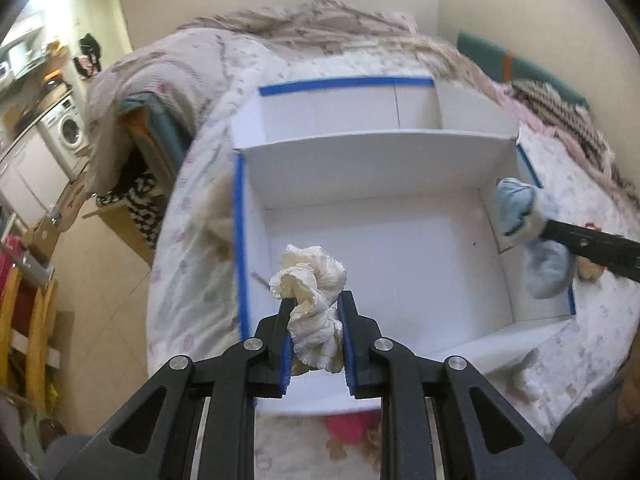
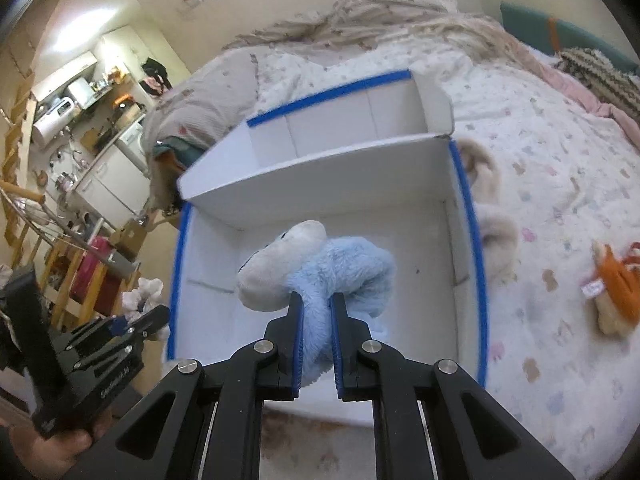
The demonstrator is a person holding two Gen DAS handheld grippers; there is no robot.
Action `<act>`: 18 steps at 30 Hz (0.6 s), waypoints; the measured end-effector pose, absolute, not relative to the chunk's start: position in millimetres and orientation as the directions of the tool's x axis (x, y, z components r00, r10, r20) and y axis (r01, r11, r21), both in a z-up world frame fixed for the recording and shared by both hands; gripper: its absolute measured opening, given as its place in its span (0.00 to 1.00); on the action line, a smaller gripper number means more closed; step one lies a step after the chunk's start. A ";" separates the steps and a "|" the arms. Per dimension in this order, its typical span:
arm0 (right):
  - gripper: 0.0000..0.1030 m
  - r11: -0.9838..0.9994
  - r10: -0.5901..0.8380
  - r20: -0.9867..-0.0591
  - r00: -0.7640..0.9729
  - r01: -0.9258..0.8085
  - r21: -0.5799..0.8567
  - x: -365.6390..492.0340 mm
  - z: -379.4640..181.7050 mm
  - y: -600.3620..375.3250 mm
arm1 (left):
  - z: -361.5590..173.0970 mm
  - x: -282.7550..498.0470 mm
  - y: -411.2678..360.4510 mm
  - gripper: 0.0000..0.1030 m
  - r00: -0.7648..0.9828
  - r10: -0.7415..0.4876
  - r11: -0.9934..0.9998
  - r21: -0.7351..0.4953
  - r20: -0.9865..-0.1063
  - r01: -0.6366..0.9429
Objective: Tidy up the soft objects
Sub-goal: 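Carry the scrunchie and blue plush into the box and open both tools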
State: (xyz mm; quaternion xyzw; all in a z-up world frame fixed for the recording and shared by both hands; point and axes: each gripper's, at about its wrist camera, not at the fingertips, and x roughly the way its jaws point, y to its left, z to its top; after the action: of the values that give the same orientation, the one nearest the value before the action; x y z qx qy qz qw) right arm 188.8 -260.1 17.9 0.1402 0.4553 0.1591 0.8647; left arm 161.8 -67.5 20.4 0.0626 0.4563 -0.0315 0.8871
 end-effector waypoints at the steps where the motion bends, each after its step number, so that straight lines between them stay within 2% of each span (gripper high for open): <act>1: 0.13 0.911 0.401 -0.757 0.516 -0.135 0.390 199.0 9.1 -258.9 | 16.1 170.2 -71.4 0.18 0.568 0.010 0.989 0.092 -0.823 0.116; 10: 0.13 0.962 0.274 -0.876 0.398 -0.101 0.255 228.6 -74.6 -249.4 | -11.3 221.7 -80.4 0.18 0.562 0.042 0.994 0.089 -0.826 0.056; 18: 0.13 0.964 0.263 -0.851 0.453 -0.164 0.211 219.7 -70.2 -245.5 | -35.4 238.0 -81.0 0.18 0.510 0.068 0.992 0.114 -0.858 0.061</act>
State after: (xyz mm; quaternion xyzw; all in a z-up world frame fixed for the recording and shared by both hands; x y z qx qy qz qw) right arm 219.7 -245.5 -70.2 0.0489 0.5075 0.1256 0.8511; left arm 238.0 -81.0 -35.4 0.0649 0.4951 0.0020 0.8664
